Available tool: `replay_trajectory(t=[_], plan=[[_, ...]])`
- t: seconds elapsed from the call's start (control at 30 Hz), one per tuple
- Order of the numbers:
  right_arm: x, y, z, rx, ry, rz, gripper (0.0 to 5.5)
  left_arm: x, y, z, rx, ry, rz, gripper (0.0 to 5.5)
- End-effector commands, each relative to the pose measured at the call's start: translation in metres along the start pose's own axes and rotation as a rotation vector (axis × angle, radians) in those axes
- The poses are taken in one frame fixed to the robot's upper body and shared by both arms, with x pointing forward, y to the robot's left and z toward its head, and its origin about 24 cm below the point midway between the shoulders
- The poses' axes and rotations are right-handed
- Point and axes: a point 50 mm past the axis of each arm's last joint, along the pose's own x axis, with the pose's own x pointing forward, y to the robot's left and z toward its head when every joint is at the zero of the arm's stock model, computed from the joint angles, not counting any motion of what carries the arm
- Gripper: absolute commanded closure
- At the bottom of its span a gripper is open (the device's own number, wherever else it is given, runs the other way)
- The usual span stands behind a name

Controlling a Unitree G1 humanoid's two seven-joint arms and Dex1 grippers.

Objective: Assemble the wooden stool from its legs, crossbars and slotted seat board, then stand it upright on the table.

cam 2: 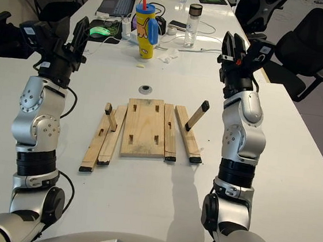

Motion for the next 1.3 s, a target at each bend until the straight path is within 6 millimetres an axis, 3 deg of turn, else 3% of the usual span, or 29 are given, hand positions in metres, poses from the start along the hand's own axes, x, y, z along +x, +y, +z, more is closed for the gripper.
replay_trajectory(t=[0.03,0.07,0.1,0.2,0.37,0.57,0.7,0.83,0.97,1.07,1.1,1.17,1.23,1.3], plan=[[-0.063,-0.009,-0.148,0.028,0.743,-0.108,4.44,0.006,-0.003,0.003,0.001,-0.016,-0.014,2.75],[-0.076,-0.005,-0.163,0.052,0.819,-0.099,4.44,0.007,-0.003,0.003,-0.001,-0.018,-0.017,2.75],[-0.078,-0.002,-0.165,0.07,0.819,-0.104,4.44,0.007,-0.003,0.004,-0.001,-0.021,-0.018,2.75],[-0.055,0.004,-0.142,0.009,0.684,-0.05,4.44,0.005,0.0,0.005,0.003,-0.023,-0.009,2.75],[-0.041,0.005,-0.12,-0.09,0.559,0.001,4.44,0.006,-0.001,0.003,0.002,-0.018,-0.011,2.75],[-0.018,0.022,-0.051,-0.02,0.122,0.085,4.44,0.005,-0.001,0.001,0.0,-0.011,-0.008,2.75],[-0.013,0.026,-0.011,-0.014,-0.055,0.105,4.44,0.005,0.0,0.002,0.002,-0.013,-0.005,2.75],[-0.009,0.017,0.011,-0.027,-0.128,0.072,4.44,0.005,0.001,0.002,0.002,-0.013,-0.005,2.75],[-0.006,0.014,0.017,-0.051,-0.146,0.067,4.44,0.004,0.001,0.002,0.001,-0.01,-0.004,2.75],[-0.006,0.021,0.01,-0.055,-0.121,0.092,4.44,0.004,0.0,0.001,-0.002,-0.01,-0.007,2.75],[-0.007,0.025,-0.008,-0.048,-0.041,0.101,4.44,0.004,0.0,0.001,-0.002,-0.009,-0.007,2.75],[-0.016,0.024,-0.074,-0.083,0.322,0.055,4.44,0.004,0.001,0.002,0.0,-0.011,-0.002,2.75],[-0.057,0.014,-0.148,-0.041,0.723,-0.038,4.44,0.005,0.0,0.001,-0.004,-0.011,-0.006,2.75],[-0.069,0.016,-0.161,0.018,0.764,-0.056,4.44,0.007,-0.003,0.001,-0.01,-0.01,-0.02,2.75]])
